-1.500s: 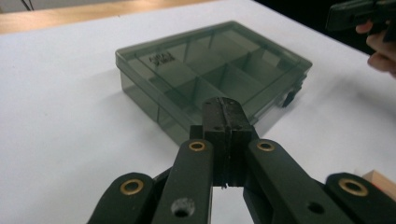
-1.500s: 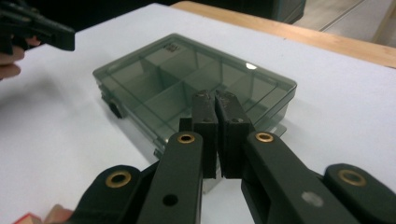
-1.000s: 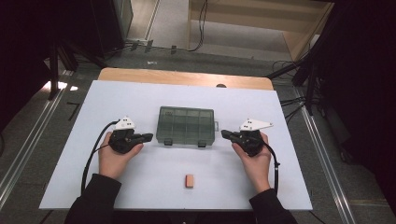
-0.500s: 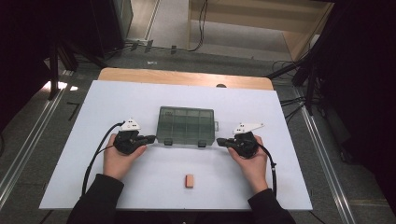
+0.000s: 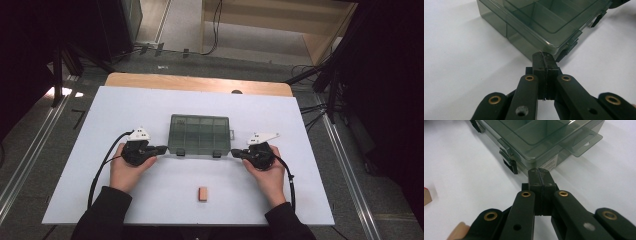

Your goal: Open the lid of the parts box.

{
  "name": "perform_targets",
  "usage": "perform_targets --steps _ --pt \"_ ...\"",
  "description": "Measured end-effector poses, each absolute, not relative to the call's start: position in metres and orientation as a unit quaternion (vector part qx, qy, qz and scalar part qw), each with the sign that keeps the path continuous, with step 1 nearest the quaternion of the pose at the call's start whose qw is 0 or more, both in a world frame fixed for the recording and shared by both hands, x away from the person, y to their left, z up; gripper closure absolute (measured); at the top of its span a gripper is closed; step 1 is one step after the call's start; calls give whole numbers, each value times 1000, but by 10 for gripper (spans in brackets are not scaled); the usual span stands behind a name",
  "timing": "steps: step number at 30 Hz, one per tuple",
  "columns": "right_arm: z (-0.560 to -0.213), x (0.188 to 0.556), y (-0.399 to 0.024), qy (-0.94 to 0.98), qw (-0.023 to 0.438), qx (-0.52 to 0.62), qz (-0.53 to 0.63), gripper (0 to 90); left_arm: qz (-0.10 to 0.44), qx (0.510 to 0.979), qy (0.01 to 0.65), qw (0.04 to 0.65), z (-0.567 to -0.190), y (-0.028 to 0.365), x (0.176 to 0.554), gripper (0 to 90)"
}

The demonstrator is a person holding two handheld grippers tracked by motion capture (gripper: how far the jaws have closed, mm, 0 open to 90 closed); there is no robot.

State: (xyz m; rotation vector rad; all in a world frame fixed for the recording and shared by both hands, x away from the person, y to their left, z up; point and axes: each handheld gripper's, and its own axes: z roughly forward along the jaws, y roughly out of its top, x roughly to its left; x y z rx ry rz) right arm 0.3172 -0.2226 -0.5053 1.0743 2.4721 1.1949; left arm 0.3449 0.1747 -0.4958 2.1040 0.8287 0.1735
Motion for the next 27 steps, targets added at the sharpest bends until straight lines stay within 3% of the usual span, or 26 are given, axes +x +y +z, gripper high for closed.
perform_targets --steps 27 --pt "-506 317 -221 835 101 361 403 878 62 850 314 419 -494 175 343 900"
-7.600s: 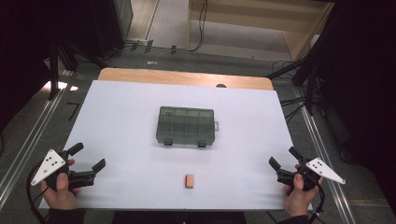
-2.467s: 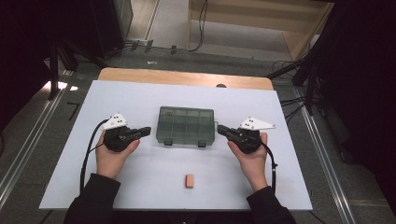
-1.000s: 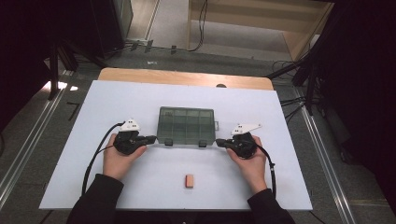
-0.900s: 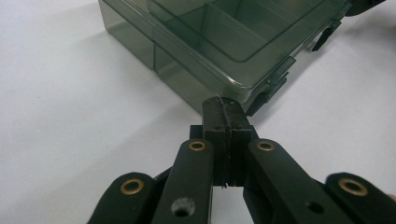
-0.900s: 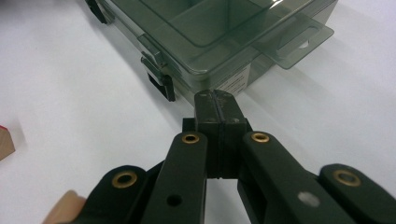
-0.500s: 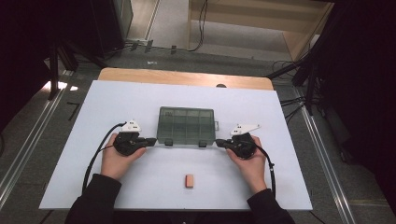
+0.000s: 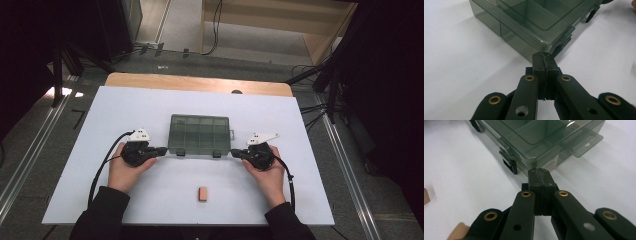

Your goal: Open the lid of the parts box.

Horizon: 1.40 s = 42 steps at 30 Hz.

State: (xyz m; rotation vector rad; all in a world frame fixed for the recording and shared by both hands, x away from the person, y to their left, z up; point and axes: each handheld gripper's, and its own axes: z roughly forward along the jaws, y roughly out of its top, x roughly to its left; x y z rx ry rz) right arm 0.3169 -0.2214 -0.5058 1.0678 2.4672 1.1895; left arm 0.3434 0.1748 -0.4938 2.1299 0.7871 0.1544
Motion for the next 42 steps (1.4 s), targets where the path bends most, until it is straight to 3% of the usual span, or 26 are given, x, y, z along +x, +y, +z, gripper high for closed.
perform_targets --steps 42 --pt "-500 314 -222 829 105 358 417 878 62 844 314 430 -492 174 343 900"
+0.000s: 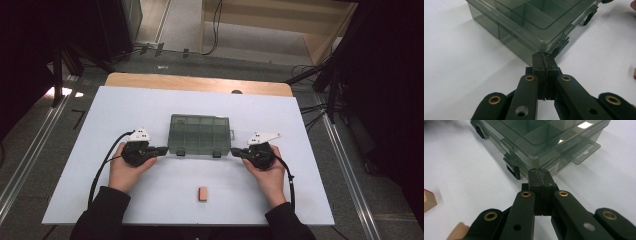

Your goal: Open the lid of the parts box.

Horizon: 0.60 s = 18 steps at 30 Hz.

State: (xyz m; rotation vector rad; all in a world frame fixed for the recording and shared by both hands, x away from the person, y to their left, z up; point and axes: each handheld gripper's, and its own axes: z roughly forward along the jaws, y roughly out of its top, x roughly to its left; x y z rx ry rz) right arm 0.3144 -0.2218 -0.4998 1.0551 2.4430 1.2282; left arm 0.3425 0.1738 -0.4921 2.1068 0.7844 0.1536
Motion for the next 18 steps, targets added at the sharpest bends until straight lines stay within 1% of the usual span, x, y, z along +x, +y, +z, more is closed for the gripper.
perform_targets --steps 18 --pt "-495 312 -222 823 110 353 431 878 73 831 307 458 -485 175 340 900"
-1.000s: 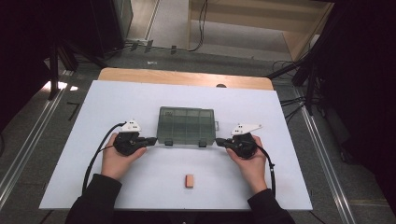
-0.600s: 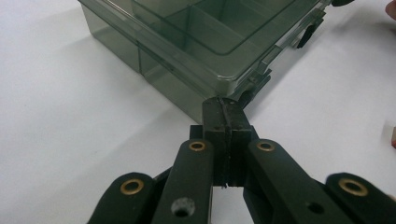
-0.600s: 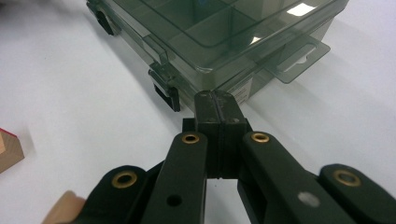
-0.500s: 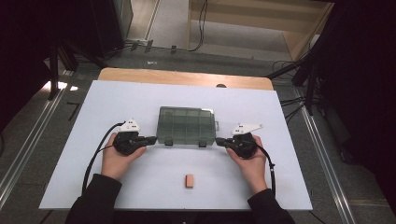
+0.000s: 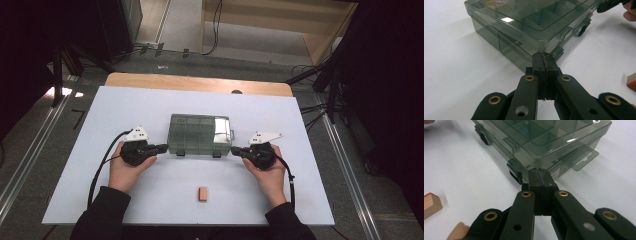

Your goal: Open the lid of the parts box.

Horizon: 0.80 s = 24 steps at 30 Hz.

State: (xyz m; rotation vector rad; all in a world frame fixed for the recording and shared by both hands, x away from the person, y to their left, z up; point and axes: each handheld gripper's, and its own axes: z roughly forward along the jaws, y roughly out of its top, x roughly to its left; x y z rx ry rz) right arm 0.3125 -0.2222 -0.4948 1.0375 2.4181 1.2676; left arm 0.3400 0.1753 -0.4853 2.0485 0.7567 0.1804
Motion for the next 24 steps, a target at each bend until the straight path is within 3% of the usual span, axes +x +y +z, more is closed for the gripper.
perform_targets --steps 24 --pt "-483 312 -222 800 123 346 474 878 101 779 309 536 -472 176 337 900"
